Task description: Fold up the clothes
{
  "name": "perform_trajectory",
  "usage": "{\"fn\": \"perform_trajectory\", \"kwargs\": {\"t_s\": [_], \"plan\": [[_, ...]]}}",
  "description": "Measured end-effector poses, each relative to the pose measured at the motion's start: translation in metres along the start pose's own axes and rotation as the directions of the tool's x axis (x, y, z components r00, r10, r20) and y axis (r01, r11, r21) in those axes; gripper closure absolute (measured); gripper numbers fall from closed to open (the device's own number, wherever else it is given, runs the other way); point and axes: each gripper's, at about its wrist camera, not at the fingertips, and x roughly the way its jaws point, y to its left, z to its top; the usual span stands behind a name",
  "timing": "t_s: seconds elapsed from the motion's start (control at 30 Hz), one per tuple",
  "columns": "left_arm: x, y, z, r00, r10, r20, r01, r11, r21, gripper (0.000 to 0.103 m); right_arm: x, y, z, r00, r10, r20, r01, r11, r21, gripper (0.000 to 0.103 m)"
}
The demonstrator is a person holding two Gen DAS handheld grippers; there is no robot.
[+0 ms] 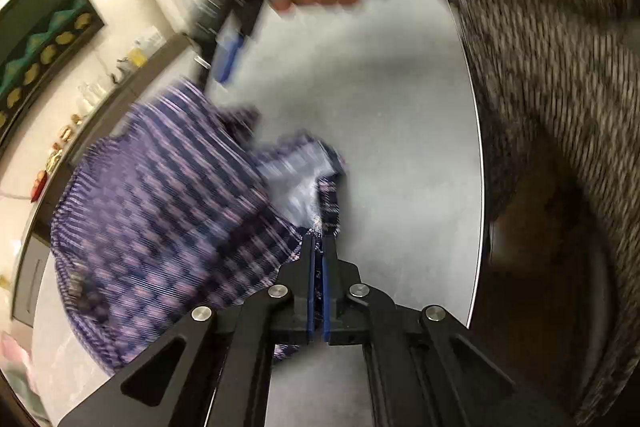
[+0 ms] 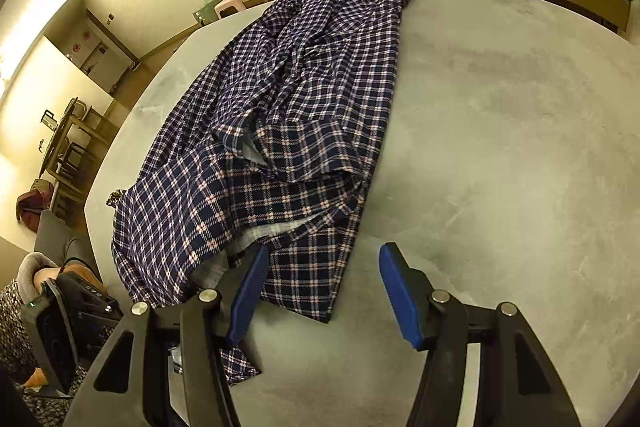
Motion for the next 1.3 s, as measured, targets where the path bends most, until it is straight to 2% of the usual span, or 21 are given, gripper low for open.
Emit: {"fn": "perform_trajectory", "kwargs": {"t_s": [0.07,0.13,0.2,0.23,0.27,0.3,0.33,0.37,0.43,0.5,0.57,0.7,0.77,0.8,0.87,0.9,0.97,1.03,1.13,1.2,1.3], "plan": [[-0.033,0.050,0.014,0.990,0.066,0.129,-0.046,0.987,-0.155,0.103,-0.007,-0.002,0.002,1.000,0.001,0.025,-0.001,1.000,0.012,0.042],[-0.056,0.116,0.020,0.962,0.180,0.207,-0.100,0.932,-0.348,0.102,-0.012,-0.002,0.007,0.999,0.002,0.054,-0.003,1.000,0.027,0.042],[-0.061,0.186,0.012,0.927,0.327,0.183,-0.174,0.809,-0.562,0.100,-0.016,-0.003,0.011,0.997,0.005,0.083,-0.009,0.999,0.045,0.042],[-0.055,0.218,0.001,0.920,0.375,0.117,-0.210,0.722,-0.659,0.097,-0.016,-0.002,0.014,0.996,0.008,0.094,-0.013,0.999,0.049,0.042],[-0.047,0.238,-0.009,0.922,0.382,0.061,-0.226,0.659,-0.717,0.093,-0.016,0.000,0.016,0.995,0.007,0.101,-0.012,0.999,0.049,0.042],[-0.039,0.251,-0.018,0.928,0.372,0.019,-0.231,0.615,-0.754,0.078,-0.015,0.001,0.017,0.995,0.004,0.102,-0.009,0.999,0.048,0.042],[-0.032,0.258,-0.025,0.930,0.366,-0.025,-0.250,0.583,-0.773,0.072,-0.013,0.004,0.017,0.995,0.002,0.097,-0.006,0.999,0.043,0.042],[-0.027,0.258,-0.026,0.930,0.362,-0.056,-0.270,0.574,-0.773,0.072,-0.012,0.006,0.017,0.996,0.001,0.089,-0.004,0.999,0.036,0.042],[-0.024,0.246,-0.024,0.932,0.351,-0.091,-0.298,0.596,-0.746,0.070,-0.009,0.012,0.014,0.997,-0.009,0.072,0.009,1.000,0.002,0.042],[-0.027,0.228,-0.020,0.926,0.358,-0.118,-0.335,0.639,-0.693,0.063,-0.008,0.020,0.012,0.998,-0.016,0.059,0.019,0.999,-0.047,0.042],[-0.033,0.207,-0.017,0.922,0.365,-0.128,-0.359,0.680,-0.640,0.062,-0.008,0.025,0.008,0.998,-0.041,0.050,0.046,0.994,-0.102,0.042],[-0.022,0.152,-0.009,0.971,0.221,-0.085,-0.234,0.835,-0.499,0.062,0.002,0.038,-0.004,0.995,-0.092,-0.023,0.084,0.965,-0.248,0.042],[0.003,0.123,-0.006,0.966,0.208,-0.151,-0.249,0.899,-0.361,0.062,0.008,0.046,-0.006,0.994,-0.100,-0.039,0.084,0.950,-0.301,0.042],[0.015,0.117,-0.009,0.955,0.221,-0.196,-0.275,0.907,-0.317,0.062,0.008,0.049,-0.008,0.995,-0.085,-0.048,0.065,0.946,-0.318,0.042],[0.033,0.118,-0.018,0.938,0.224,-0.266,-0.304,0.900,-0.313,0.062,0.009,0.055,-0.012,0.996,-0.054,-0.068,0.027,0.936,-0.350,0.042],[0.032,0.123,-0.021,0.939,0.210,-0.270,-0.299,0.888,-0.349,0.062,0.010,0.059,-0.014,0.996,-0.039,-0.078,0.008,0.931,-0.365,0.042],[0.026,0.137,-0.025,0.938,0.148,-0.314,-0.283,0.850,-0.444,0.062,0.010,0.065,-0.018,0.995,-0.010,-0.099,-0.030,0.918,-0.396,0.042],[0.017,0.143,-0.036,0.923,0.074,-0.377,-0.271,0.820,-0.504,0.062,0.011,0.071,-0.022,0.993,0.018,-0.121,-0.068,0.903,-0.425,0.041],[0.002,0.140,-0.043,0.911,0.065,-0.408,-0.280,0.822,-0.495,0.064,0.013,0.081,-0.029,0.986,0.059,-0.155,-0.126,0.876,-0.466,0.042],[-0.012,0.145,-0.039,0.930,0.071,-0.361,-0.265,0.809,-0.525,0.064,0.014,0.087,-0.033,0.980,0.086,-0.179,-0.165,0.855,-0.491,0.042],[-0.025,0.163,-0.024,0.959,0.106,-0.264,-0.248,0.767,-0.592,0.062,-0.003,0.093,-0.018,0.988,0.098,-0.116,-0.143,0.851,-0.506,0.042]]}}
